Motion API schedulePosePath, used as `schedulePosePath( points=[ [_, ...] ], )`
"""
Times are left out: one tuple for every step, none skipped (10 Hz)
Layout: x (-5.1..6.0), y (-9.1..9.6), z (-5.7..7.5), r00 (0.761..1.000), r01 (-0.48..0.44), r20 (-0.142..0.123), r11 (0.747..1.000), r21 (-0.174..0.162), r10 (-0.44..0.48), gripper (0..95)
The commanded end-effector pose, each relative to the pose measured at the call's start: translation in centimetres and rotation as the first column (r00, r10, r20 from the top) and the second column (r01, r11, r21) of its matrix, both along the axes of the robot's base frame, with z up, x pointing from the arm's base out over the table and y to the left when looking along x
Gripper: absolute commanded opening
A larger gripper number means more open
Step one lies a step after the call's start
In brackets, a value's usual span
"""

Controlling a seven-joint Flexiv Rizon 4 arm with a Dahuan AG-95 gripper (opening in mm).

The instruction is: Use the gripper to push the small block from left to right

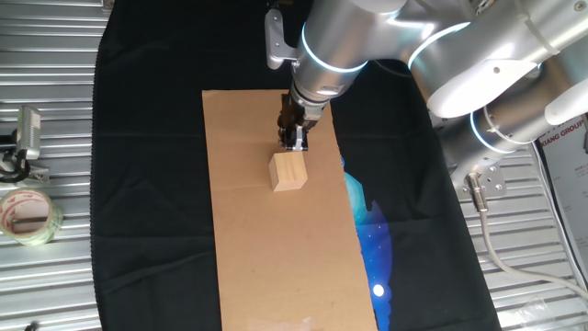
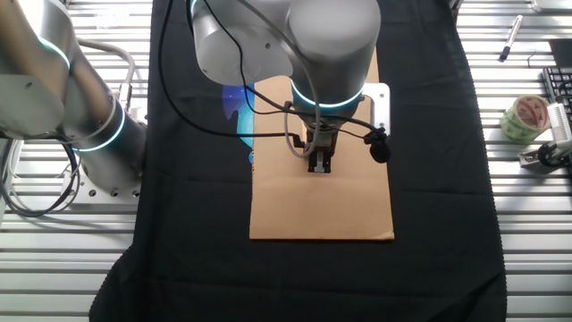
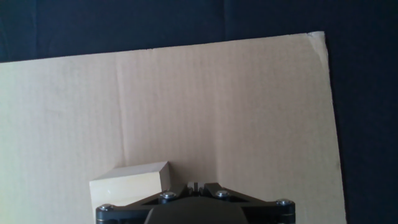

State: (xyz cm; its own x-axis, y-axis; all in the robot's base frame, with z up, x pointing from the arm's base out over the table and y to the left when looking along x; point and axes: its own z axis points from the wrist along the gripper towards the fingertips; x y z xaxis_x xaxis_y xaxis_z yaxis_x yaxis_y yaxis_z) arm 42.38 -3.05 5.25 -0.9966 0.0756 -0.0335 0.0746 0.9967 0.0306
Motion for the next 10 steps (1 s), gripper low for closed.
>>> schedulePosePath(
  points=[
    [-0.01,0.03,-0.01,1.000,0.003,0.001,1.000,0.001,-0.003,0.0],
    [-0.01,0.02,-0.01,1.000,0.003,0.001,1.000,0.002,-0.003,0.0],
    [-0.01,0.02,-0.01,1.000,0.002,0.001,1.000,0.002,-0.002,0.0],
    [-0.02,0.03,0.01,1.000,0.000,0.001,1.000,0.002,0.000,0.0],
    [-0.02,0.03,0.01,1.000,0.001,0.001,1.000,0.002,-0.001,0.0],
    [-0.02,0.03,0.01,1.000,0.003,0.001,1.000,0.002,-0.003,0.0],
    [-0.02,0.03,0.01,1.000,0.005,0.001,1.000,0.003,-0.005,0.0],
    [-0.02,0.03,0.02,1.000,0.006,0.001,1.000,0.003,-0.006,0.0],
    [-0.02,0.03,0.02,1.000,0.007,0.002,1.000,0.003,-0.007,0.0],
    [-0.02,0.03,0.02,1.000,0.007,0.002,1.000,0.004,-0.007,0.0]
  ],
)
